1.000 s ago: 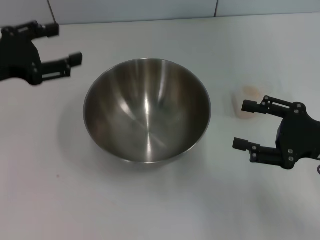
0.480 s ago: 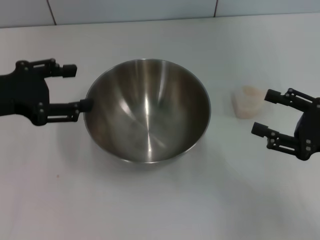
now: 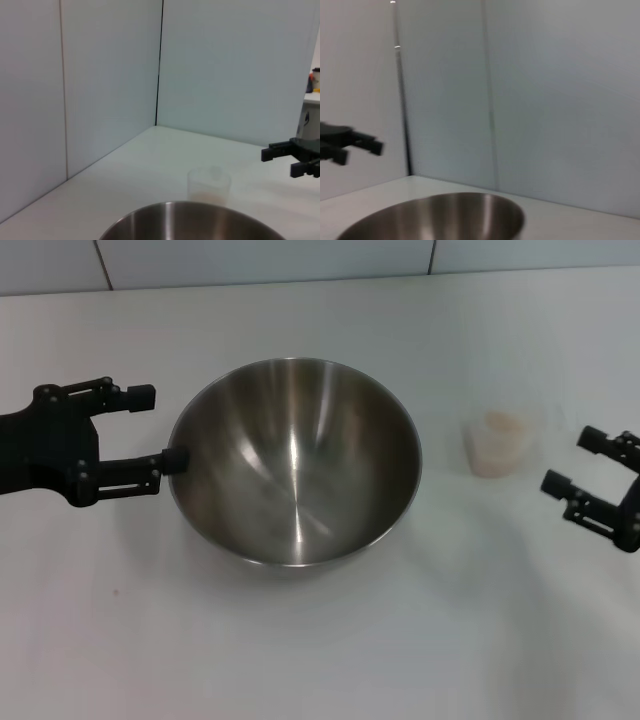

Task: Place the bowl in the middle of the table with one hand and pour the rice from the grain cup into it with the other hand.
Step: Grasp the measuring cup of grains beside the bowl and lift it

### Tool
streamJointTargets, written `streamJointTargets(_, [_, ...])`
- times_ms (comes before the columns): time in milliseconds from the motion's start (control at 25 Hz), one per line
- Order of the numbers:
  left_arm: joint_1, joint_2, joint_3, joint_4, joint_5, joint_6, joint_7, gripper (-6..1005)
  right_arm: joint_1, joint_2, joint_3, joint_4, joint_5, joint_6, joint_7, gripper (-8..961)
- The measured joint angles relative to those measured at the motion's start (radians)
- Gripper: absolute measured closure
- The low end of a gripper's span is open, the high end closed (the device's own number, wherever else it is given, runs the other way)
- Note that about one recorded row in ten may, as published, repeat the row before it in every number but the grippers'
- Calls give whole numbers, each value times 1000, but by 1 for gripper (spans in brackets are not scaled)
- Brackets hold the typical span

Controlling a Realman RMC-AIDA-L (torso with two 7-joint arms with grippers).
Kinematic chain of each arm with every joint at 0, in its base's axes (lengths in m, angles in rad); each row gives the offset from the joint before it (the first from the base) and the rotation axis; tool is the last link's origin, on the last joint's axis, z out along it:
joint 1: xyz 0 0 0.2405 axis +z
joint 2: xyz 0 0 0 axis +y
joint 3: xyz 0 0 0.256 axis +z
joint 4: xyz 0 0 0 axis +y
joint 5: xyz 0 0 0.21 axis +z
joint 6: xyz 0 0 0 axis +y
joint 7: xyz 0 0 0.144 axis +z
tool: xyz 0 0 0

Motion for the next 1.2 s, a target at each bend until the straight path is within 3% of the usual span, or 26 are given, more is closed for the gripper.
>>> streamJointTargets(360, [14, 0, -3, -55, -26, 93, 44, 198, -16, -1, 146, 146, 22, 9, -136, 212])
streamJointTargets(760, [57, -5, 14, -119, -25, 38, 99, 198, -13, -2, 229, 203, 23, 49, -188, 212])
streamJointTargets(1200, [48, -3, 12, -146, -24, 19, 124, 199, 39, -5, 299, 265, 29, 116, -249, 213])
